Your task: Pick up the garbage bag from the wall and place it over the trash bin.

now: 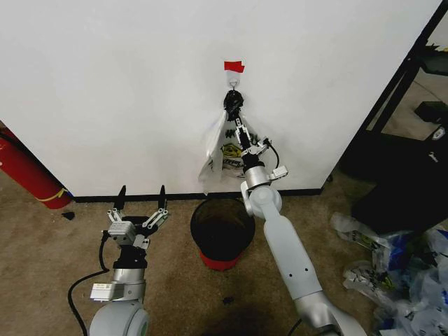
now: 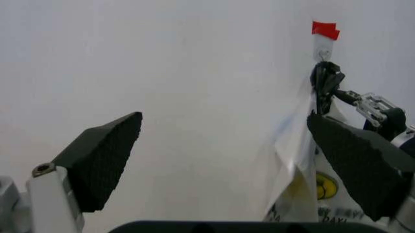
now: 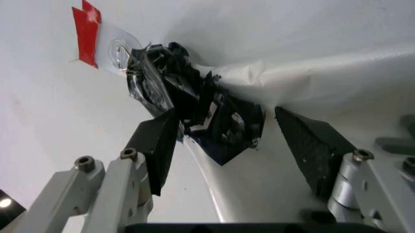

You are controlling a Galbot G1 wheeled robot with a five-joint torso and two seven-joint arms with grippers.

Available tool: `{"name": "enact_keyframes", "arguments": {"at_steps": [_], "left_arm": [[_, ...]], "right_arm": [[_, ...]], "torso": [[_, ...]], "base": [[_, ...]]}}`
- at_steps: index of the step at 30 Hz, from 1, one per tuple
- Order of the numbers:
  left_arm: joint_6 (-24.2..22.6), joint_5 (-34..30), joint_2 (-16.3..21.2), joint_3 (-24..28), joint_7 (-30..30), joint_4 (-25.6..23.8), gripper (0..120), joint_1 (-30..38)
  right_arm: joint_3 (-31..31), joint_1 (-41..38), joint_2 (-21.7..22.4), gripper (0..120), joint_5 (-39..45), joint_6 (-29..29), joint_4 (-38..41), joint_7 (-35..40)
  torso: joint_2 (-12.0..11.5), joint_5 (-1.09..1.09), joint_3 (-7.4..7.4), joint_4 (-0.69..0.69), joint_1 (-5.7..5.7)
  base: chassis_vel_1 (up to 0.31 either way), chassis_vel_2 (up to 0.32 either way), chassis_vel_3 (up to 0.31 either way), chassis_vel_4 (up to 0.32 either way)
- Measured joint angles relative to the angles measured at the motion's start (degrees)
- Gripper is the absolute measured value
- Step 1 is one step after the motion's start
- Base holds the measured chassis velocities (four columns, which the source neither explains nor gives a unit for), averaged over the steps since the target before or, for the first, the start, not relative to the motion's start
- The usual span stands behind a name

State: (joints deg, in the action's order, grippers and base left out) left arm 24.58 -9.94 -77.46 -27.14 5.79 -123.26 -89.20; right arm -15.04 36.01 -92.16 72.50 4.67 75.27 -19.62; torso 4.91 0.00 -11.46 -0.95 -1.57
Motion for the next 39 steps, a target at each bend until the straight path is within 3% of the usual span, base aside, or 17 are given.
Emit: {"name": "enact_keyframes", "arguments": {"at_steps": [12,17,29,37,39], "left_arm": [[0.01,0.71,-0.23,-0.18,0.01,-0.65,100,-1.14],[-0.03,1.52,-0.97,0.37,-0.05,-0.62,100,-1.01],[-0.1,2.45,-2.38,0.56,-0.21,-0.39,100,-1.16],[-0.1,2.67,-2.78,0.45,-0.24,-0.19,100,-1.28],[-0.1,2.76,-2.88,0.52,-0.24,-0.14,100,-1.31]], "right_arm": [[-0.66,-1.13,0.02,54,-0.01,-0.22,-2.43,-1.63],[-0.43,-1.57,0.02,35,-0.02,-0.47,-3.02,-2.57],[1.27,-2.3,0.02,31,-1.33,-0.59,-4.46,-3.81],[0.6,-3.12,0.02,2,-0.95,-0.46,-4.82,-4.35],[0.52,-3.24,0.02,0,-0.95,-0.43,-4.81,-4.35]], "torso": [[0.0,0.0,0.0,0.01,0.0],[0.0,0.0,0.0,0.0,0.0],[0.0,0.0,0.0,0.0,0.0],[0.0,0.0,0.0,0.0,0.0],[0.0,0.0,0.0,0.0,0.0]], "base": [[0.0,0.0,0.0,0.0],[0.0,0.0,0.0,0.0],[0.0,0.0,0.0,0.0],[0.0,0.0,0.0,0.0],[0.0,0.0,0.0,0.0]]}}
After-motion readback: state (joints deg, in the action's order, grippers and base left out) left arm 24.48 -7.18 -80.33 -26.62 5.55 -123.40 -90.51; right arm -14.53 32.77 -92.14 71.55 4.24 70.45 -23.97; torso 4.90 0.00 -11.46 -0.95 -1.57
